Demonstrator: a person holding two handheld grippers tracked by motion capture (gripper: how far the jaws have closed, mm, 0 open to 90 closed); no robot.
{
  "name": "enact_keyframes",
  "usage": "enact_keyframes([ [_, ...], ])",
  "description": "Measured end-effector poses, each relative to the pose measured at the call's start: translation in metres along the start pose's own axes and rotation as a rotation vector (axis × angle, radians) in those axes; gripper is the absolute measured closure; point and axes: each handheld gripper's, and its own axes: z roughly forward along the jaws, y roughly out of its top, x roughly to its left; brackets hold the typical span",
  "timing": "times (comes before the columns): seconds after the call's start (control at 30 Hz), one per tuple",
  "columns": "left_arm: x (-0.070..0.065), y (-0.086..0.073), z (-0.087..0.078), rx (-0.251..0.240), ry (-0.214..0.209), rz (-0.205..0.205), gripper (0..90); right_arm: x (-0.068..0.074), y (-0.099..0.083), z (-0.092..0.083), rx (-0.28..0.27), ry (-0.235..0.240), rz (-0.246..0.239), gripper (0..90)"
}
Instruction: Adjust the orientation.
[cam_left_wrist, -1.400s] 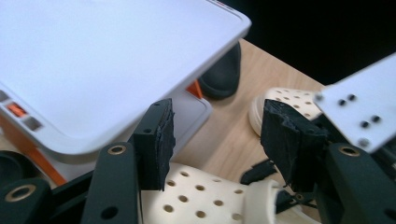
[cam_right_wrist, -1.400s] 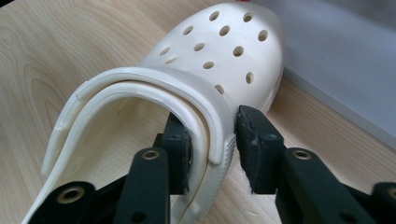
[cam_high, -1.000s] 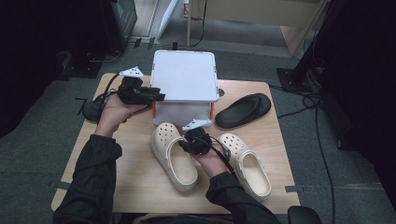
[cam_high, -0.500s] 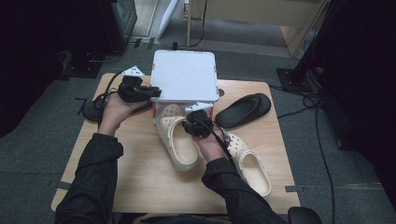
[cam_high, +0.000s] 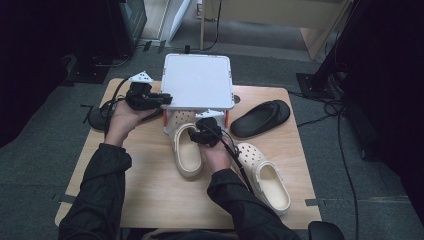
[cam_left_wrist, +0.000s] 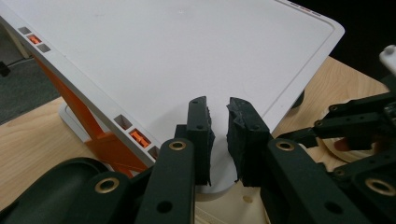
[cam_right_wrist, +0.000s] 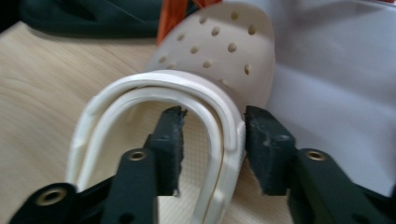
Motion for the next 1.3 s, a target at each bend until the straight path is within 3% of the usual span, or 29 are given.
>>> enact_keyframes([
  [0.07,0.0,0.0,0.0,0.001,0.0,0.001,79.4,-0.002,0.0,-0.018,-0.027,0.05,0.004,49.2],
  [0.1,0.0,0.0,0.0,0.001,0.0,0.001,79.5,-0.002,0.0,-0.018,-0.027,0.05,0.004,49.2],
  [0.13,0.0,0.0,0.0,0.001,0.001,-0.002,79.6,-0.003,-0.002,-0.033,-0.056,0.081,-0.003,49.5],
  [0.2,0.0,0.0,0.0,0.0,0.002,-0.003,79.7,-0.003,-0.005,-0.04,-0.07,0.098,-0.019,50.9],
  [0.37,-0.001,0.0,0.0,-0.001,0.0,-0.01,80.1,-0.002,-0.025,-0.054,-0.051,0.192,-0.038,57.8],
  [0.47,0.0,-0.001,0.0,-0.003,-0.004,-0.014,80.2,0.001,-0.043,-0.058,-0.032,0.211,-0.064,63.1],
  [0.63,0.001,-0.001,-0.001,-0.004,-0.007,-0.014,80.6,0.01,-0.057,-0.074,-0.029,0.23,-0.121,67.7],
  [0.8,0.002,-0.003,-0.001,-0.013,-0.014,-0.024,81.4,0.016,-0.072,-0.079,0.015,0.264,-0.151,68.0],
  [0.93,0.002,-0.003,-0.002,-0.009,-0.01,-0.023,81.7,0.021,-0.091,-0.08,0.031,0.282,-0.192,74.0],
  [1.17,0.001,-0.003,-0.001,-0.012,-0.004,-0.021,82.4,0.024,-0.111,-0.068,0.078,0.29,-0.197,77.0],
  [1.2,0.001,-0.003,-0.001,-0.012,-0.005,-0.022,82.4,0.026,-0.113,-0.063,0.077,0.288,-0.242,76.5],
  [1.23,0.001,-0.003,-0.001,-0.012,-0.005,-0.022,82.4,0.027,-0.114,-0.06,0.079,0.29,-0.256,76.5],
  [1.3,0.001,-0.003,-0.001,-0.012,-0.007,-0.024,82.4,0.029,-0.114,-0.057,0.086,0.297,-0.251,76.5],
])
